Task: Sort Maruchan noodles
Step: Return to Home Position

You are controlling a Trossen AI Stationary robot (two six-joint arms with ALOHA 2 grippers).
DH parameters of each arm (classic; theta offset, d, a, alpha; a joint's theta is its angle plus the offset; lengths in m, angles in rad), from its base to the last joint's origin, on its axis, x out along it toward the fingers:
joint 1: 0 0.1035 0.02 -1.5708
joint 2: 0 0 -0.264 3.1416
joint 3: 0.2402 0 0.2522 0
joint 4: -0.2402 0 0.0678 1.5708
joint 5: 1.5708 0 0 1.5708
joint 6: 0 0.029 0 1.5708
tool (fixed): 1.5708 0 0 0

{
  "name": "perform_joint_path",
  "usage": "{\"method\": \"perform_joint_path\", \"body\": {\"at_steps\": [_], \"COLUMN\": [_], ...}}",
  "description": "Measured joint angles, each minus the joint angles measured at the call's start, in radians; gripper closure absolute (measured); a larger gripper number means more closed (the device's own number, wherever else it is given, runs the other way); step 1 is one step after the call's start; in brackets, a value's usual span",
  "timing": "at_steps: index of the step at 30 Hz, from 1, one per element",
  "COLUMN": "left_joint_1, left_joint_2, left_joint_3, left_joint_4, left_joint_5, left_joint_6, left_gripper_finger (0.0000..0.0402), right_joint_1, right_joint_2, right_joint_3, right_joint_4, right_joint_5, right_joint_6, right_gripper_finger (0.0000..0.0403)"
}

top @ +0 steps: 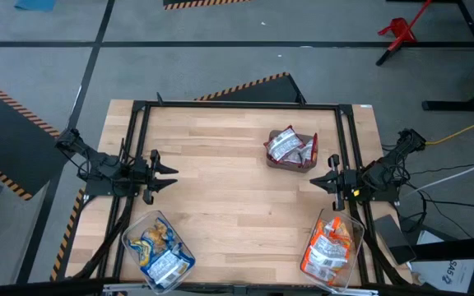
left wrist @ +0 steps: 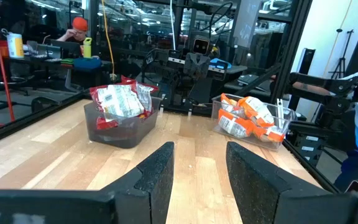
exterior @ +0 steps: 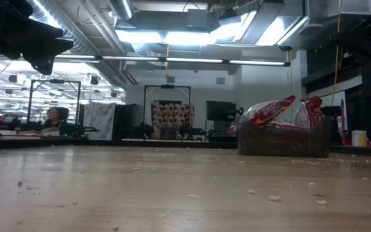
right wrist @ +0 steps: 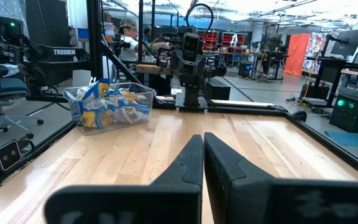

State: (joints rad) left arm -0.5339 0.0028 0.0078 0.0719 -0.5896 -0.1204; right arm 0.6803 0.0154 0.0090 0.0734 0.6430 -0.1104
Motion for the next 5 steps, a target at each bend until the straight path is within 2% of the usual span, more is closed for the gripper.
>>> {"method": "perform_joint_path", "body": {"at_steps": [5], "left_joint_1": [0.000], "left_joint_2": [0.000], "left_joint_3": [0.000], "left_joint_4": [0.000], "left_joint_5": [0.000], "left_joint_6": [0.000], "left_gripper_finger": [0.0260], "right_joint_1": [0.000], "right_joint_2": [0.000], "right_joint_3": [0.000], "right_joint_4": [0.000], "right_joint_5": [0.000], "right_joint_6": [0.000], "right_gripper_finger": [0.0402]}}
